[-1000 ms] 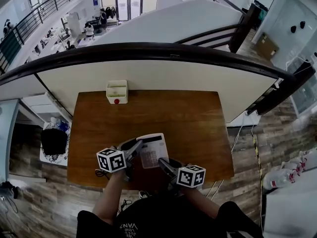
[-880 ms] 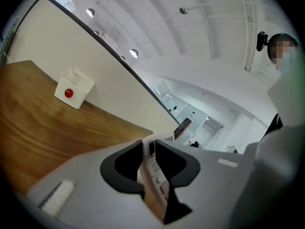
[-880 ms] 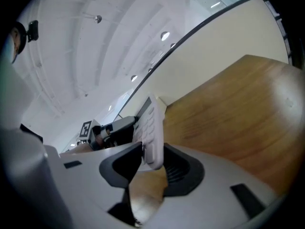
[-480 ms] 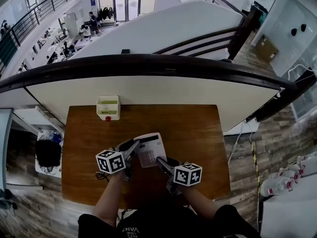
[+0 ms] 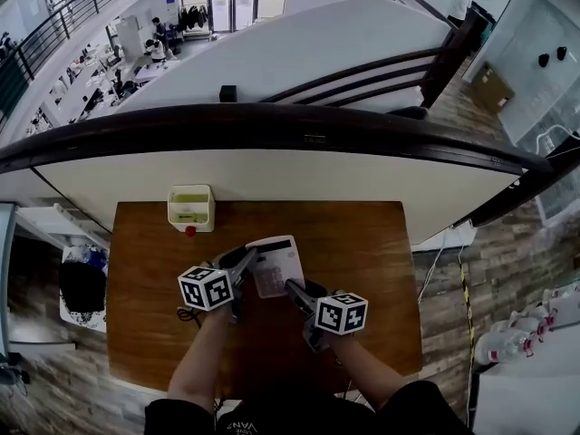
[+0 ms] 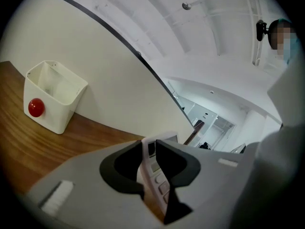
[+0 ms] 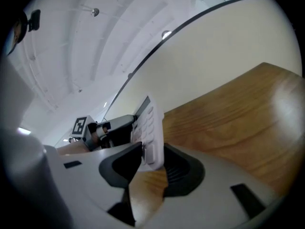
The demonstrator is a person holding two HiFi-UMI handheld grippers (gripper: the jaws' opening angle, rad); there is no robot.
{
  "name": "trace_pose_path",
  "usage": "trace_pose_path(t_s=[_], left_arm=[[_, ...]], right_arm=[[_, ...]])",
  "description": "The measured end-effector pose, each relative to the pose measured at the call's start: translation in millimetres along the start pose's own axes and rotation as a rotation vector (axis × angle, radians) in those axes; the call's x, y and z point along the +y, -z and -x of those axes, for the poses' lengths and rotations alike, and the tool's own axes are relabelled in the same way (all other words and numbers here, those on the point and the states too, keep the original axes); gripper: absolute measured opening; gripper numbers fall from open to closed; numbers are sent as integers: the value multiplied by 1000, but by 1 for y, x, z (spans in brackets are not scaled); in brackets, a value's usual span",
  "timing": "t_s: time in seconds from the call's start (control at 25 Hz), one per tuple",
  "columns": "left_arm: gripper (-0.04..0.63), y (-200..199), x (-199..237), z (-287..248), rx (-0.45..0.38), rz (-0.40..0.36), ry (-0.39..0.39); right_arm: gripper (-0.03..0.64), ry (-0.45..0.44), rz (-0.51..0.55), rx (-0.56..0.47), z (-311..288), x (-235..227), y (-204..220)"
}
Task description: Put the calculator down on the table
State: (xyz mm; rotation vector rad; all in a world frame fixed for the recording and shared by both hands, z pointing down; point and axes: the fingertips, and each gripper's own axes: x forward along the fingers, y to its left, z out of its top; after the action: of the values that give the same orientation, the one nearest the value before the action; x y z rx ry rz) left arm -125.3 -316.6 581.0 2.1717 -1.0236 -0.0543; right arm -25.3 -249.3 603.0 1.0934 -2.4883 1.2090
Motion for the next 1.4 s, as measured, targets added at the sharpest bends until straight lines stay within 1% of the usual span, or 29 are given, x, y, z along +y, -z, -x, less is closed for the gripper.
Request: trace_pose_path(t_s=[0.36, 0.48, 0.8, 0.88, 1.0, 1.08, 1.28, 1.4], left_arm=[[83, -20, 28, -38, 35, -47, -23], [84, -25, 38, -47, 43, -51, -34], [89, -36, 61, -74, 68, -87, -85], [91, -37, 66, -79, 71, -92, -95], [92, -41, 72, -89, 60, -99, -101], [94, -42, 76, -96, 57, -105, -107], [94, -41, 81, -109, 112, -147, -117], [94, -42, 84, -115, 134, -167, -124]], right_arm=[[129, 12, -15, -15, -34, -28, -25], [129, 21, -15, -13, -45, -35, -31], [127, 50, -17, -1, -72, -57, -44], [127, 72, 9, 11, -77, -61, -48], [129, 125, 85, 33, -84, -68, -53], [131, 147, 110, 44, -89, -74, -56], [147, 196, 186, 93, -96, -84, -58], [155, 205, 197, 110, -101, -87, -57]])
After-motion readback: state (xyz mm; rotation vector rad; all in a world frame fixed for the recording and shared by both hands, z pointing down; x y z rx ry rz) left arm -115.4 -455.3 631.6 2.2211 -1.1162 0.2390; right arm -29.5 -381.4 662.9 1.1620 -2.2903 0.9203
